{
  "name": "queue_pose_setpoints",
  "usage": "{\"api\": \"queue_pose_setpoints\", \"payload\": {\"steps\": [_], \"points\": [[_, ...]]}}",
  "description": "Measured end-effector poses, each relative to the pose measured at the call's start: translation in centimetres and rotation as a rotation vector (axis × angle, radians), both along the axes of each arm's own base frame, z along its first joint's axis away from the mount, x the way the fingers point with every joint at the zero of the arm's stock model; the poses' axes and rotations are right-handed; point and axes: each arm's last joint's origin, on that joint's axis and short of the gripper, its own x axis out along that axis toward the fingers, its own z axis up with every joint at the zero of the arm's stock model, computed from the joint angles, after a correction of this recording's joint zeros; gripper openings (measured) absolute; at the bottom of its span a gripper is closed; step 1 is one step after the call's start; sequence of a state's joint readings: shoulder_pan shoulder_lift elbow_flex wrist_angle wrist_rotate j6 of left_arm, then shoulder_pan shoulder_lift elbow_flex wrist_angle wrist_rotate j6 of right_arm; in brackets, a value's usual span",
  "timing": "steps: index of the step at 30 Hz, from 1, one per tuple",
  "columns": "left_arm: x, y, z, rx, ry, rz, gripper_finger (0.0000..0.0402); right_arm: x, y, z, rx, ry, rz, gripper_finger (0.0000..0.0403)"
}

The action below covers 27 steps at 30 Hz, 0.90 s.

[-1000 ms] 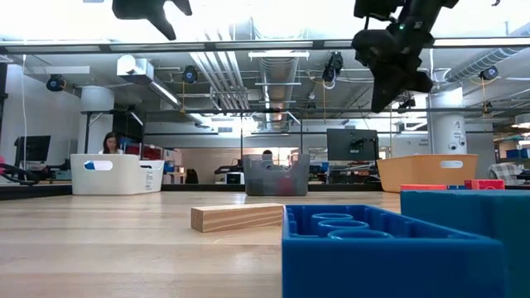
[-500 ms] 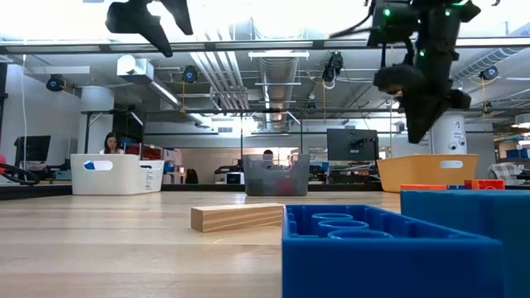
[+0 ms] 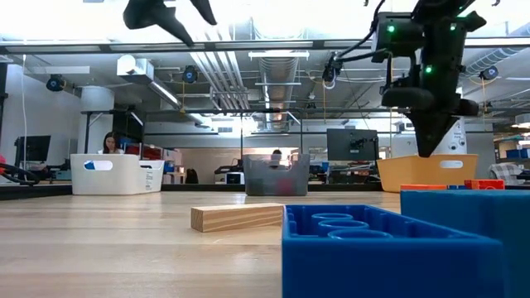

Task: Sort blocks by size
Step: Put the big orange game piece into the white bin

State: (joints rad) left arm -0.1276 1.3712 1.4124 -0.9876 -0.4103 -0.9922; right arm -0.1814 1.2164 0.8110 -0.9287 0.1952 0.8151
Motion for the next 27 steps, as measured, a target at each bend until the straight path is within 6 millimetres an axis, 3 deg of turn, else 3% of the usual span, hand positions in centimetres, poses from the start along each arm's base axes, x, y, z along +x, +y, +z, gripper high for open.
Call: {"api": "queue_pose_setpoints", "payload": {"steps": [20,27], "points": [[0.2,0.1,0.2,0.040,-0.015,-0.008,0.0231,2.6,-0.5,-4.6,-0.001,0.090,0.087,0.0012],[0.2,0.1,0.2,0.043,-0.012,-0.011,0.0231,3.2,-0.4,-4.7,0.027,0.032,0.107,0.0012]]}}
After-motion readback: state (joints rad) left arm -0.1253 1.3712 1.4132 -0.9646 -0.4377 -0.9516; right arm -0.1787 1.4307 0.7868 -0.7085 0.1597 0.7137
